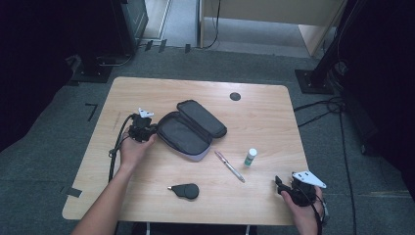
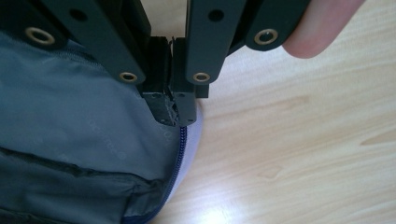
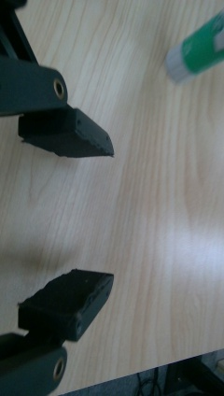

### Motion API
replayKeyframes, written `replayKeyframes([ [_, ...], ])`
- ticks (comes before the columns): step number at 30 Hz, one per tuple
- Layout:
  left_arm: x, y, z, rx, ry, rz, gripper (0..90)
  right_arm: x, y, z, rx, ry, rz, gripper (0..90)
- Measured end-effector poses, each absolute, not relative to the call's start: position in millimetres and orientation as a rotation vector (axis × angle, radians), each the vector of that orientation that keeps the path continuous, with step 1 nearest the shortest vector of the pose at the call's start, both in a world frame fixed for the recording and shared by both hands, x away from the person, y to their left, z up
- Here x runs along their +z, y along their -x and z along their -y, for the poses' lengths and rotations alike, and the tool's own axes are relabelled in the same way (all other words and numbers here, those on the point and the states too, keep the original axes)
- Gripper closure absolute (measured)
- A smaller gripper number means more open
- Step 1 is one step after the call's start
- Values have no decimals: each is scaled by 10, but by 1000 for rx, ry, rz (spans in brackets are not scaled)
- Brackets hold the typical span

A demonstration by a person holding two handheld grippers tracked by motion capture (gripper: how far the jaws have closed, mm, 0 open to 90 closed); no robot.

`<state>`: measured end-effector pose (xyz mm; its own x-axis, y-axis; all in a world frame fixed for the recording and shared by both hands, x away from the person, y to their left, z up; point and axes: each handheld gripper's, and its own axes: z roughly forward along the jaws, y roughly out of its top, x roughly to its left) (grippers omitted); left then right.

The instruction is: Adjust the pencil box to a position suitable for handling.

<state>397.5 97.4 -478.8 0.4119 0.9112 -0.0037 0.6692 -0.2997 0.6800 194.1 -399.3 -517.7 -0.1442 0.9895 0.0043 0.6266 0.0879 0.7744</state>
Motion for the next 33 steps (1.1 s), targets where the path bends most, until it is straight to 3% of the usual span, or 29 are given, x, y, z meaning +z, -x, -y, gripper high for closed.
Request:
replayKeyframes([
  [3,-4808,-3907,-971,527,-2082,-1326,894,-5075,-1891,3892,902,-1545,-1844,401],
  [9,-4834,-3787,-987,509,-2082,-1322,880,-4913,-1837,3612,947,-1473,-1873,412],
  [14,-4841,-3682,-1006,510,-2077,-1318,859,-4753,-1794,3326,1004,-1428,-1852,496],
  [29,-4836,-3448,-1022,463,-2104,-1276,792,-4526,-2053,2619,1100,-1343,-1945,498],
  [33,-4843,-3420,-1027,442,-2123,-1248,711,-4501,-2186,2473,1100,-1348,-1961,495],
])
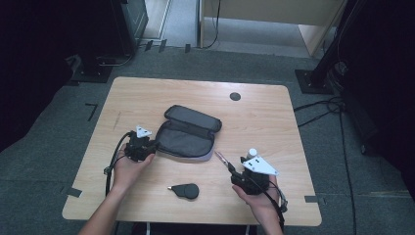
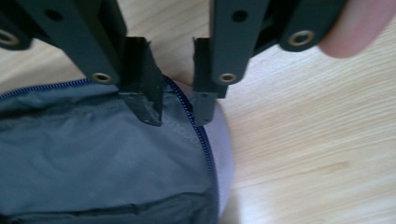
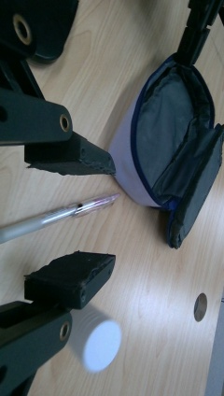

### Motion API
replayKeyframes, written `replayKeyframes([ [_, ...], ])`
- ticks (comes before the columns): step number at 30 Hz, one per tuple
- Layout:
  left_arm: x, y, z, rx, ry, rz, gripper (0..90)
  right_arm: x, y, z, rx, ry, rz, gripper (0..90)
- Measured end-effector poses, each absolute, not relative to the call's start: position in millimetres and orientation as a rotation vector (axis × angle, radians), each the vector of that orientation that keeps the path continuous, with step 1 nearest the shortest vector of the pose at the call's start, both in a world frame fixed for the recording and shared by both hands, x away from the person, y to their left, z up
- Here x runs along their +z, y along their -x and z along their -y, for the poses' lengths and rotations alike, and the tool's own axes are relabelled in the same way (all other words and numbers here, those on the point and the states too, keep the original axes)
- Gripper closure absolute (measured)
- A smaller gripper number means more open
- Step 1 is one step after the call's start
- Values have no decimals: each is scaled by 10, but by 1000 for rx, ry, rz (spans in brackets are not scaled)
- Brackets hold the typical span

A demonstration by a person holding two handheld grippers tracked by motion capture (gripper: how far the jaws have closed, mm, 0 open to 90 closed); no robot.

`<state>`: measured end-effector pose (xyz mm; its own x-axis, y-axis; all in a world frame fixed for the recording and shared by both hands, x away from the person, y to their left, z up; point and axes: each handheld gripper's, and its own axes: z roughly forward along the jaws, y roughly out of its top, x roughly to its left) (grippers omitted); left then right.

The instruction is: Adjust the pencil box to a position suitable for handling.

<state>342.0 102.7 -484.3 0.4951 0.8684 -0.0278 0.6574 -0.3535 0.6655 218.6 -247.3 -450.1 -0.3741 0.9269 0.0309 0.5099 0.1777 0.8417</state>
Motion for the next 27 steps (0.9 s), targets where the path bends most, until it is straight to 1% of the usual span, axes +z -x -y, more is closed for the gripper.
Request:
replayKeyframes([
  [4,-4803,-3431,-1081,433,-2106,-1241,595,-4482,-2301,2361,1088,-1343,-1964,494],
  [7,-4769,-3469,-1126,420,-2076,-1243,550,-4483,-2387,2279,1090,-1359,-1962,493],
  [11,-4743,-3542,-1167,408,-2043,-1248,513,-4507,-2491,2180,1103,-1394,-1947,492],
  [17,-4729,-3659,-1160,415,-2019,-1260,506,-4571,-2648,2017,1069,-1427,-1949,496],
  [21,-4743,-3737,-1141,418,-2000,-1272,508,-4629,-2764,1948,1034,-1480,-1928,515],
  [27,-4790,-3821,-1124,427,-2003,-1292,545,-4717,-2913,1860,1001,-1573,-1905,529],
])
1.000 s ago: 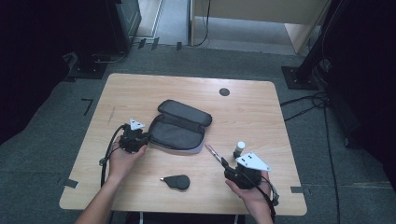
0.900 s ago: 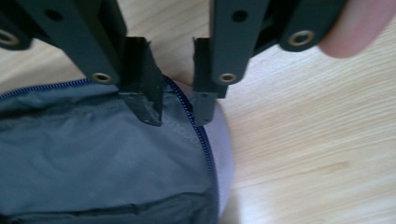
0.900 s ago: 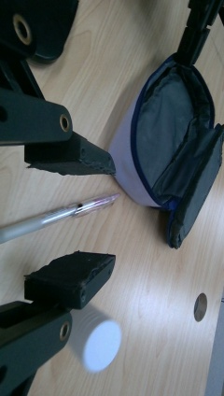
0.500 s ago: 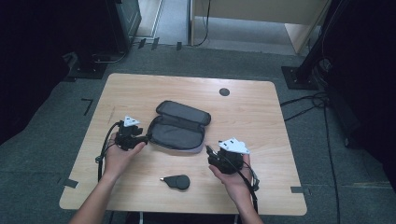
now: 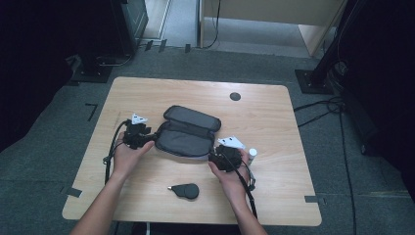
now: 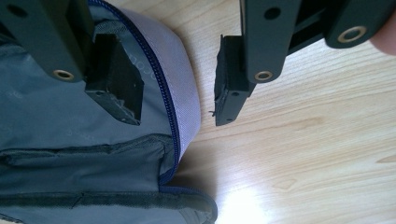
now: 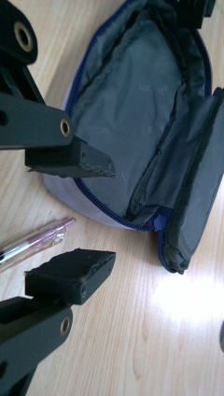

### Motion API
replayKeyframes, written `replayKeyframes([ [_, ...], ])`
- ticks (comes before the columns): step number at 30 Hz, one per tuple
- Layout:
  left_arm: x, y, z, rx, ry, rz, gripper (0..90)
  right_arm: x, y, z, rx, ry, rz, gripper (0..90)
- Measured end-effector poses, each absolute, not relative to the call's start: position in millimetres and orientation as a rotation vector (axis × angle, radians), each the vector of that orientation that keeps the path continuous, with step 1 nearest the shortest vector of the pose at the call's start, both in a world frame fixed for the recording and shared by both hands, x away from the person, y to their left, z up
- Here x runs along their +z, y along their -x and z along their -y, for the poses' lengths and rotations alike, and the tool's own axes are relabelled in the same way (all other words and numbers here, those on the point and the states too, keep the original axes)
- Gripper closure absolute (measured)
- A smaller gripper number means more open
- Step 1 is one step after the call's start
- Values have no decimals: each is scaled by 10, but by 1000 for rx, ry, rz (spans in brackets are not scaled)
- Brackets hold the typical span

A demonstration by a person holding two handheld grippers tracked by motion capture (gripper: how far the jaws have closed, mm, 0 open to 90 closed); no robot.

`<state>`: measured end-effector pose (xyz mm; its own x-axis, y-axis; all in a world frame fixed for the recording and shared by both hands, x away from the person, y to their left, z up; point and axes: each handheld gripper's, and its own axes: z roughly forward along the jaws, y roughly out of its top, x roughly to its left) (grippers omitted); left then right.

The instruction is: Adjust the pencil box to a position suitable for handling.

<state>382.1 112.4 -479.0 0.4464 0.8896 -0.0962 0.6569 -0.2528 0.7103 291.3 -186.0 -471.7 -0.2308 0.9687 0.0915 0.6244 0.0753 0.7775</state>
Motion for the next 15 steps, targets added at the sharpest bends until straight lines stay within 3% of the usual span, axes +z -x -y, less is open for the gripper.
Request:
replayKeyframes([
  [10,-4815,-3752,-1117,413,-2046,-1262,726,-4851,-3070,1789,984,-1666,-1875,561],
  [13,-4811,-3725,-1117,390,-2078,-1240,792,-4904,-3108,1780,975,-1689,-1898,634],
  [15,-4791,-3688,-1114,384,-2077,-1233,829,-4918,-3117,1772,982,-1687,-1915,743],
])
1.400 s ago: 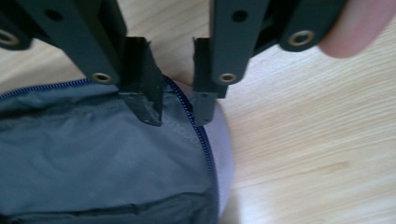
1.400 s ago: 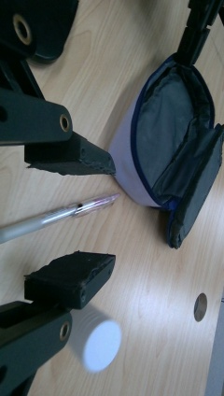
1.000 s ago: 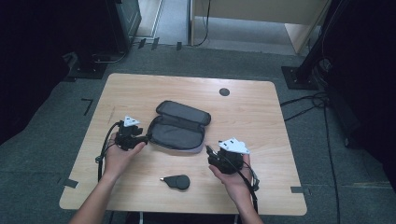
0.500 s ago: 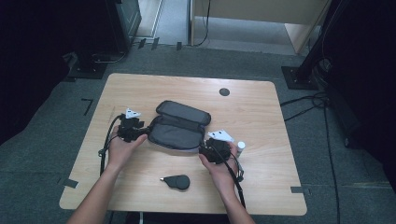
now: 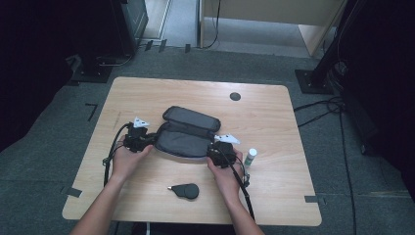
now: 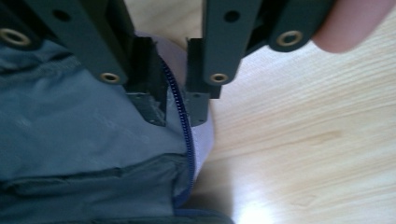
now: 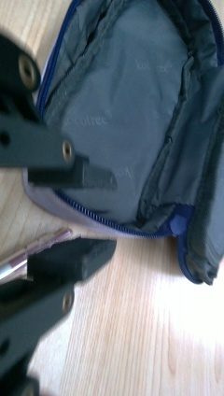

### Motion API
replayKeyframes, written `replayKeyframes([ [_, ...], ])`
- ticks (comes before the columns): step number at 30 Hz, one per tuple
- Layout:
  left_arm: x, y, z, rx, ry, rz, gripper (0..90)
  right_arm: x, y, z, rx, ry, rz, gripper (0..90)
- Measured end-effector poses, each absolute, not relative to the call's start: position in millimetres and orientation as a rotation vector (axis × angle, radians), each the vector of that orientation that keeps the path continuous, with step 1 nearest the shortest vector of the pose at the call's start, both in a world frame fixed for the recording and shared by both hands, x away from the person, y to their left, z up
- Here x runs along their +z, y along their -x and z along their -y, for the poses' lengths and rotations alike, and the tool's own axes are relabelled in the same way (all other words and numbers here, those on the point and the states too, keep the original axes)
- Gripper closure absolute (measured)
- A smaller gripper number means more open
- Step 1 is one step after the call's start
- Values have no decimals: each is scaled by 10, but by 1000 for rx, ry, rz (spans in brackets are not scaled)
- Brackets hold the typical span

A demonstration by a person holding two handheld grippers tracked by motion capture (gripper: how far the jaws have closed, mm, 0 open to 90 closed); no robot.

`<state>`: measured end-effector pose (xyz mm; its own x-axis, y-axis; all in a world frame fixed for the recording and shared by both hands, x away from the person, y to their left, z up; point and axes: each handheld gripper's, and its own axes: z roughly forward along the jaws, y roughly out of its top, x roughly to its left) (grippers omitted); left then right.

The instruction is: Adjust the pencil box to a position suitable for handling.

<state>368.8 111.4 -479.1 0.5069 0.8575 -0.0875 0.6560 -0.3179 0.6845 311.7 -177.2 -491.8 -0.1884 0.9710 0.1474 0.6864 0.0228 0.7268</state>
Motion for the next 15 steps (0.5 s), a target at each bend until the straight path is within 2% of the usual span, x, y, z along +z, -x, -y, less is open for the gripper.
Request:
replayKeyframes([
  [3,-4758,-3612,-1136,365,-2069,-1214,861,-4918,-3115,1751,982,-1663,-1928,848],
  [5,-4752,-3562,-1152,360,-2072,-1202,875,-4919,-3110,1743,985,-1650,-1934,885],
  [15,-4782,-3176,-1317,323,-2034,-1182,885,-4923,-2945,1721,1015,-1564,-1994,892],
])
